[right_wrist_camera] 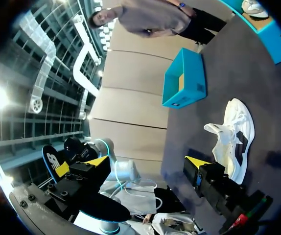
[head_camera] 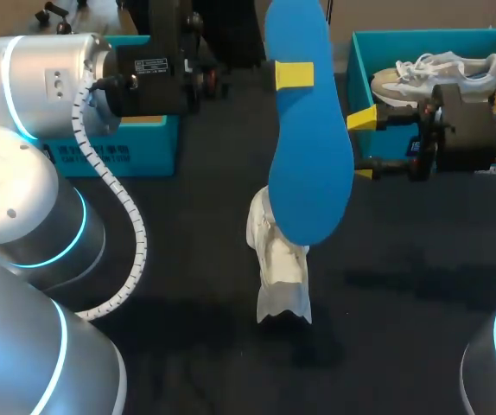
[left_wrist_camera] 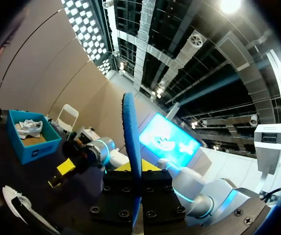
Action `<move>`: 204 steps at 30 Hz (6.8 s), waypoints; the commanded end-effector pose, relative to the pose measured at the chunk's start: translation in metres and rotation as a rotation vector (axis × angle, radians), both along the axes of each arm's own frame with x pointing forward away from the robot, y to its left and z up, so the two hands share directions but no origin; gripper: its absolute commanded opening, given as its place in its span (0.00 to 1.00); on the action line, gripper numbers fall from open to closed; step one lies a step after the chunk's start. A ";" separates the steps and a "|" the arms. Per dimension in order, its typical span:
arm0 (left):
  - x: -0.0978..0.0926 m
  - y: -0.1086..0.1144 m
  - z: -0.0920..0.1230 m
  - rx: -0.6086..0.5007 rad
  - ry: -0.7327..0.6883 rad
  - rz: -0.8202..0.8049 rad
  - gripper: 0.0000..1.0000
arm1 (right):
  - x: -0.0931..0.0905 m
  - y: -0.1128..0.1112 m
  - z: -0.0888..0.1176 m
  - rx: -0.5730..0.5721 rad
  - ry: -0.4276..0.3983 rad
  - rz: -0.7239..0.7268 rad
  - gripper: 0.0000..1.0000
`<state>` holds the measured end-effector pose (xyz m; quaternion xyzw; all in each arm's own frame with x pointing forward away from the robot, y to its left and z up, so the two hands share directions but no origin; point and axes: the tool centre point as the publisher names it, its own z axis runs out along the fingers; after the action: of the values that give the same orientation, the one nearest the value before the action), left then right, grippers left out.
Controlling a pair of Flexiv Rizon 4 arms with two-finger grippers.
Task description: Take the shoe out of the shoebox, open the shoe tongue, remove and reinsert the insole, then place the shoe into the shoebox
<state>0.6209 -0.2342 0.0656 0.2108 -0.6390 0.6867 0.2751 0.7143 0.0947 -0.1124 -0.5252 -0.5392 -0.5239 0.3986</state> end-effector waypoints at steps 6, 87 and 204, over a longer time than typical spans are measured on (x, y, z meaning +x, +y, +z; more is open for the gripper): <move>0.008 0.014 -0.008 -0.011 -0.235 -0.008 0.00 | 0.000 0.001 0.000 -0.001 0.001 -0.001 1.00; 0.054 0.027 -0.164 -0.078 -2.426 0.034 0.00 | 0.004 0.019 0.010 0.009 -0.001 0.065 1.00; 0.090 0.039 -0.168 0.423 -2.073 -0.988 1.00 | 0.014 0.061 -0.054 -0.022 0.112 0.130 0.00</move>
<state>0.7102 -0.1931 -0.1038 -0.6751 -0.6660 0.2554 -0.1881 0.7263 0.1516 -0.1656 -0.5207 -0.5531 -0.4637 0.4560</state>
